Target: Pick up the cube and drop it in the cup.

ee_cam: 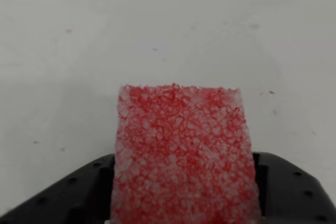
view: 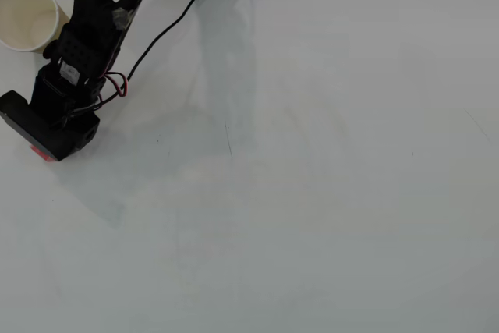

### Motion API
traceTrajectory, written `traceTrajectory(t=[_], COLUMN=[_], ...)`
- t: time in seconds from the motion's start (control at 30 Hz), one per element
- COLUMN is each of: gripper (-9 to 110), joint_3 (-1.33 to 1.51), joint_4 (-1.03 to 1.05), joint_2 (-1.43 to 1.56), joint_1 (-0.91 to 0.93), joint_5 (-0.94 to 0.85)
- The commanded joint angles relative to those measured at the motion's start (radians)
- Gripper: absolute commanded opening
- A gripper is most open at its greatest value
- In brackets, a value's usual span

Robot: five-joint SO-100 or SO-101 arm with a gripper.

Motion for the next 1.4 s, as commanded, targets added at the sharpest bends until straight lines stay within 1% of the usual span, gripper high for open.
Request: traceTrajectory(t=[0.0, 0.1, 0.3, 0.43, 0.8, 1.07, 1.37], gripper=[20, 18, 8, 7, 6, 5, 3], joint_3=[-0.144, -0.149, -0.152, -0.152, -0.152, -0.08, 0.123], joint_4=[-0.037, -0.037, -0.041, -0.041, -0.035, -0.029, -0.012], joint_2=[0.051, 0.049, 0.049, 0.049, 0.069, 0.225, 0.497], joint_1=[0.012, 0.012, 0.012, 0.012, 0.014, -0.015, -0.049], joint_5=[-0.015, -0.015, -0.015, -0.015, -0.015, -0.006, -0.006])
